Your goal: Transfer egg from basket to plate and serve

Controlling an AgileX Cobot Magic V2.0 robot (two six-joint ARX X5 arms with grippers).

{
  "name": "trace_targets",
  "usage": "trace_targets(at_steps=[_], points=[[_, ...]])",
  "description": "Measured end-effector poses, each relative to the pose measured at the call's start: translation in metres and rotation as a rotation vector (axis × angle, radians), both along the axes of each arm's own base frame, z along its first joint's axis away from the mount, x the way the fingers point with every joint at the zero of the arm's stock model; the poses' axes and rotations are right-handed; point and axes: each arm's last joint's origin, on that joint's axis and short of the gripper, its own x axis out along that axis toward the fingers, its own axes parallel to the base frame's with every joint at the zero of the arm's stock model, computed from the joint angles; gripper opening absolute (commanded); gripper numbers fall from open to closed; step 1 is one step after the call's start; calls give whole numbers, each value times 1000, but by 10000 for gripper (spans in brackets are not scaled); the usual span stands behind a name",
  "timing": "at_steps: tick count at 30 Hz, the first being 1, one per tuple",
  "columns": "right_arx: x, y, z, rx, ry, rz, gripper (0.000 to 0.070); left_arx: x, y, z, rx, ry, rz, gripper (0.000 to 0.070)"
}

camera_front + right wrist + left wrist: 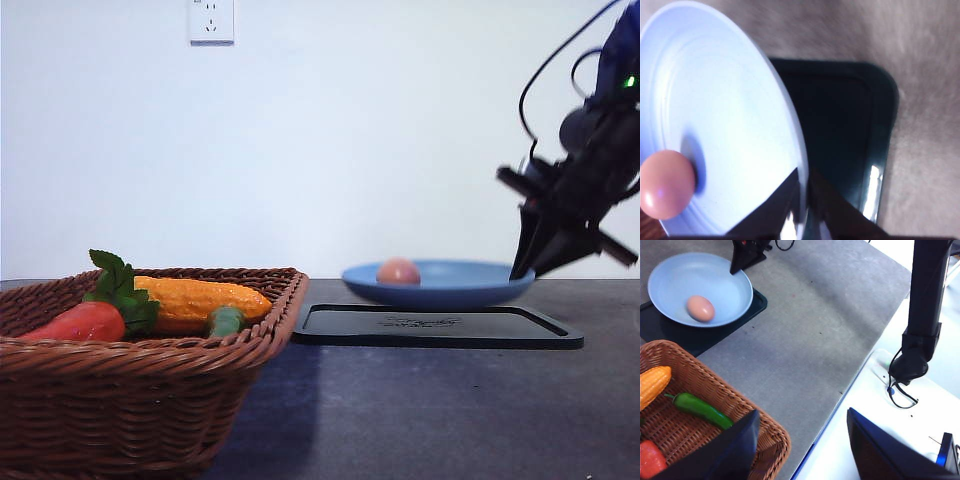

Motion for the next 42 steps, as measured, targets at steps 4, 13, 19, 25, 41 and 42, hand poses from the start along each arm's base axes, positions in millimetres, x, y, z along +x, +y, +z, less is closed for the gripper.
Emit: trace_targets(at_steps=[4,13,19,25,41,42], points=[[2,1,-11,-2,24,1,0,2,-1,-1,11,-2,13,359],[3,1,-12,-39,25,-11,269,5,-5,-2,21,6,13,359],[3,-5,-3,-35,46,-29,270,9,-8,0,10,-39,55,354],[-9,-11,44,-35,45,-45,220,20,-8,1,74,-140,247,354],[-121,54,202,-248,-368,174,0,94,-12,-23,280,-165,483,0],[-131,59,210,-263,-402,185,0,100,-8,-24,285,-162,511,0]])
